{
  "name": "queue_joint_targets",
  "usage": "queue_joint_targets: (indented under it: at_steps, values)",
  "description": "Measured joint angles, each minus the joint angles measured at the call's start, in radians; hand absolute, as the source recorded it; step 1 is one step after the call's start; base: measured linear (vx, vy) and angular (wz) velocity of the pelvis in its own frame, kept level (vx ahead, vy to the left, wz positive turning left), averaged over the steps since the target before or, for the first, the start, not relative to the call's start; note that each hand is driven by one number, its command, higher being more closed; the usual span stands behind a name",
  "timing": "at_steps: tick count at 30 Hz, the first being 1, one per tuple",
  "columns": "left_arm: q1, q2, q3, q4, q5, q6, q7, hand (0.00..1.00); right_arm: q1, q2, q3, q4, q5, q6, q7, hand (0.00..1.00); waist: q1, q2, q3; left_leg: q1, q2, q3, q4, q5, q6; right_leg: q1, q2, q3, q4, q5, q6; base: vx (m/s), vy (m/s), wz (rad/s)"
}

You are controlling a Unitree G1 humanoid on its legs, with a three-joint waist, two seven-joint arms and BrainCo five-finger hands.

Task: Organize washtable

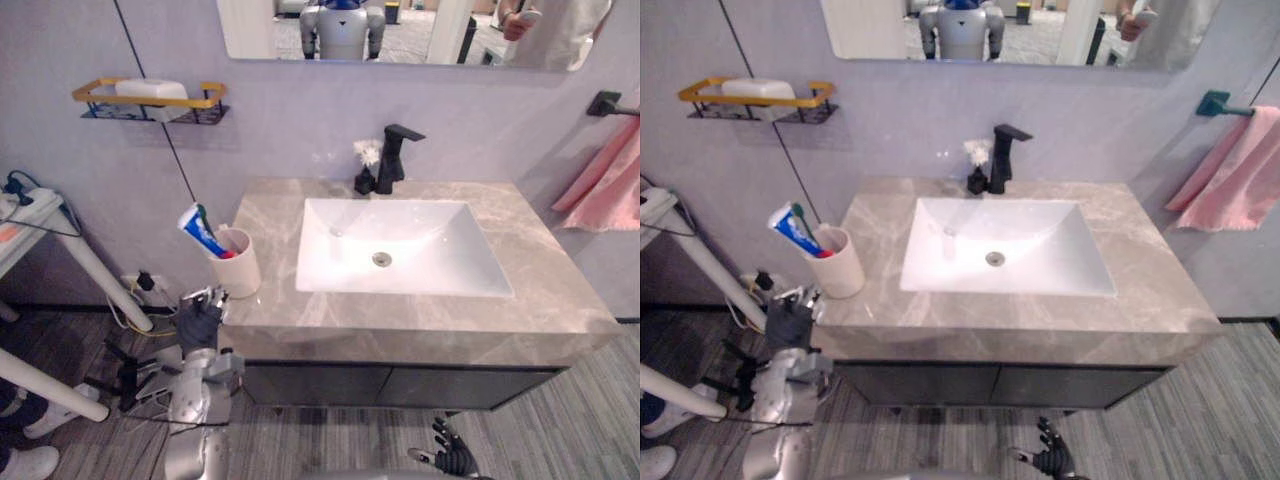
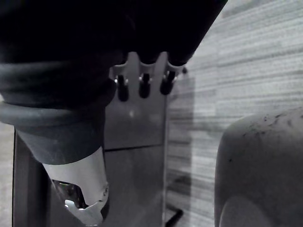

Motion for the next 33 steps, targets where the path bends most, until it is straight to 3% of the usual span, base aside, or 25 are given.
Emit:
queue_joint_targets:
  at_steps: [25,33]
  values:
    - [-0.111,0.049,0.002,0.108,0.018,0.003,0.028,1.00,0.033,-0.012,0.020,-0.033,-0.001,0.000,-0.003,0.00,-0.001,-0.019,0.006,-0.028,0.018,0.046,0.022,-0.014,-0.010,-0.039,0.023,0.050,-0.013,0.004,-0.001,0.00,-0.002,-0.05]
    - [-0.172,0.098,0.004,0.204,0.021,0.004,0.028,1.00,0.013,-0.020,0.025,-0.032,-0.002,0.000,-0.003,0.00,-0.001,-0.018,0.015,-0.045,0.022,0.053,0.025,-0.013,-0.009,-0.053,0.027,0.053,-0.049,0.033,-0.002,-0.01,0.001,-0.05]
